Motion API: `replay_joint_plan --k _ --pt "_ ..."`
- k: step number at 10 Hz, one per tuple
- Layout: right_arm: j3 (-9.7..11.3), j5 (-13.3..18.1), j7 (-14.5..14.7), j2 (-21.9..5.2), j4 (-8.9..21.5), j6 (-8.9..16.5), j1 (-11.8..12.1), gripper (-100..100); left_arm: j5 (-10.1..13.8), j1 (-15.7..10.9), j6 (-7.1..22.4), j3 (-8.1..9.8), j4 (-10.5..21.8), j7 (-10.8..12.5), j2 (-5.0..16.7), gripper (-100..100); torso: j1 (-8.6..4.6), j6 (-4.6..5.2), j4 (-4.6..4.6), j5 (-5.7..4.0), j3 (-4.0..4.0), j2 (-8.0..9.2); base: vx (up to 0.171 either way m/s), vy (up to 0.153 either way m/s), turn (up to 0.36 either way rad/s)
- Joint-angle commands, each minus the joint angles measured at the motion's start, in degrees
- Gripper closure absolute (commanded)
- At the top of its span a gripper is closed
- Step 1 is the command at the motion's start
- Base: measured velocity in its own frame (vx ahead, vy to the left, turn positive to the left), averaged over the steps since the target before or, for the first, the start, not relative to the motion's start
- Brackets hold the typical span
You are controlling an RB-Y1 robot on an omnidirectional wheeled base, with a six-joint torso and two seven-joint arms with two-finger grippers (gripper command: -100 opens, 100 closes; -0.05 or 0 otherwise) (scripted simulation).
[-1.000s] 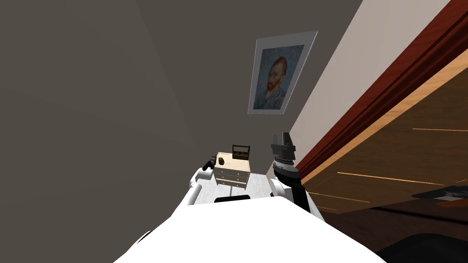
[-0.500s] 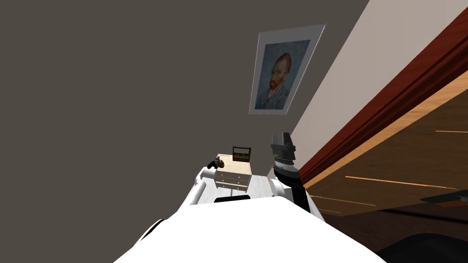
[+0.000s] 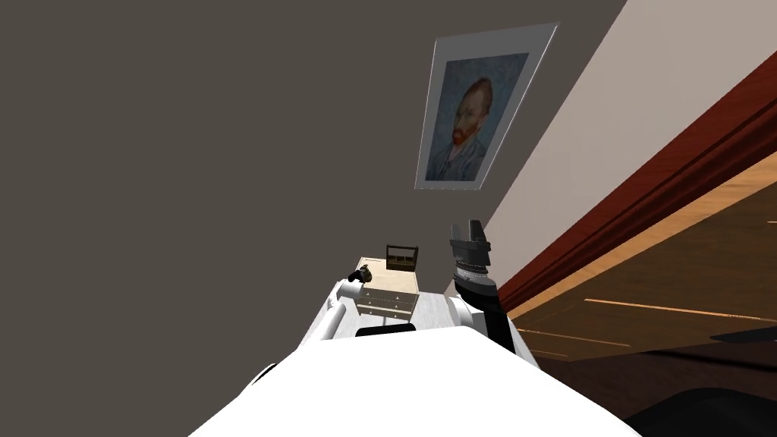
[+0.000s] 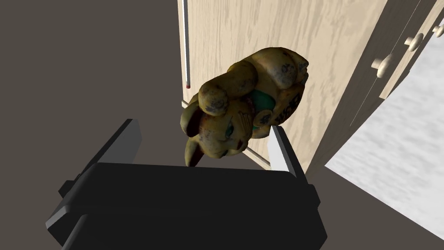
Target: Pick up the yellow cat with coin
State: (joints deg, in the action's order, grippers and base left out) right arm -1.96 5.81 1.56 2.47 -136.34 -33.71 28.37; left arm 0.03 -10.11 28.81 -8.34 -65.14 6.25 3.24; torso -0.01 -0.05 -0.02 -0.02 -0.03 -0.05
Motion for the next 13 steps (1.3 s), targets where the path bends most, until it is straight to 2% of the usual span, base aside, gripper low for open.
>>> replay_joint_plan --k 1,2,3,4,5,6,7,8,10,11,12,13 --pt "0.00 0.00 0.00 0.00 0.00 0.00 0.00 0 0.44 1.07 -0.23 2.62 -0.58 -0.52 0.21 -100 0.00 0.00 0.00 0.00 0.00 0.00 -0.009 -0.006 -0.317" --pt "0.01 0.00 0.00 0.00 0.00 0.00 -0.01 0 0.88 2.15 -0.46 4.30 -1.15 -1.05 0.43 -100 -0.02 0.05 0.02 0.00 0.05 0.09 -0.035 -0.002 -0.482" --pt "0.01 0.00 0.00 0.00 0.00 0.00 -0.02 0 0.88 2.15 -0.46 5.25 -1.15 -1.05 0.43 -100 -0.02 0.05 0.04 -0.01 0.11 0.20 -0.035 0.005 -0.173" --pt "0.00 0.00 0.00 0.00 0.00 0.00 0.00 0 1.32 3.22 -0.68 7.35 -1.73 -1.57 0.64 -100 0.01 -0.01 0.05 0.00 0.13 0.21 -0.027 -0.010 -0.385" --pt "0.01 0.00 0.00 0.00 0.01 0.00 -0.02 0 1.32 3.22 -0.68 7.87 -1.73 -1.57 0.64 -100 -0.03 0.05 0.05 0.00 0.12 0.21 -0.019 0.000 -0.144" --pt "0.00 0.00 0.00 0.00 0.00 0.00 0.00 0 1.76 4.29 -0.91 10.17 -2.30 -2.09 0.85 -100 0.01 -0.02 0.04 0.00 0.10 0.17 -0.020 -0.006 -0.273" --pt "0.00 0.00 0.00 0.00 0.00 0.00 -0.01 0 2.20 5.36 -1.14 11.97 -2.88 -2.61 1.07 -100 0.00 0.03 0.04 0.00 0.10 0.17 -0.030 -0.007 -0.433" --pt "0.00 0.00 0.00 0.00 0.00 0.00 -0.01 0 2.20 5.36 -1.14 13.12 -2.88 -2.61 1.07 -100 -0.01 0.03 0.05 -0.01 0.13 0.21 -0.026 -0.001 -0.183" --pt "0.00 0.00 0.00 0.00 0.00 0.00 -0.01 0 3.09 7.51 -1.60 17.08 -4.03 -3.66 1.49 -100 -0.01 0.02 0.05 0.00 0.12 0.20 -0.027 -0.014 -0.397" --pt "0.00 0.00 0.00 0.00 0.00 0.00 -0.01 0 3.09 7.51 -1.60 18.37 -4.03 -3.66 1.49 -100 -0.02 0.03 0.06 -0.01 0.14 0.22 -0.021 -0.001 -0.170" --pt "-0.01 0.00 0.00 0.00 0.00 0.00 0.00 0 3.53 8.58 -1.82 20.26 -4.61 -4.18 1.71 -100 0.03 -0.03 0.05 0.00 0.11 0.19 -0.023 -0.010 -0.277" --pt "0.00 0.00 0.00 0.00 0.00 0.00 -0.01 0 3.53 8.58 -1.82 20.99 -4.61 -4.18 1.71 -100 0.01 0.01 0.05 0.00 0.12 0.19 -0.019 -0.006 -0.142"
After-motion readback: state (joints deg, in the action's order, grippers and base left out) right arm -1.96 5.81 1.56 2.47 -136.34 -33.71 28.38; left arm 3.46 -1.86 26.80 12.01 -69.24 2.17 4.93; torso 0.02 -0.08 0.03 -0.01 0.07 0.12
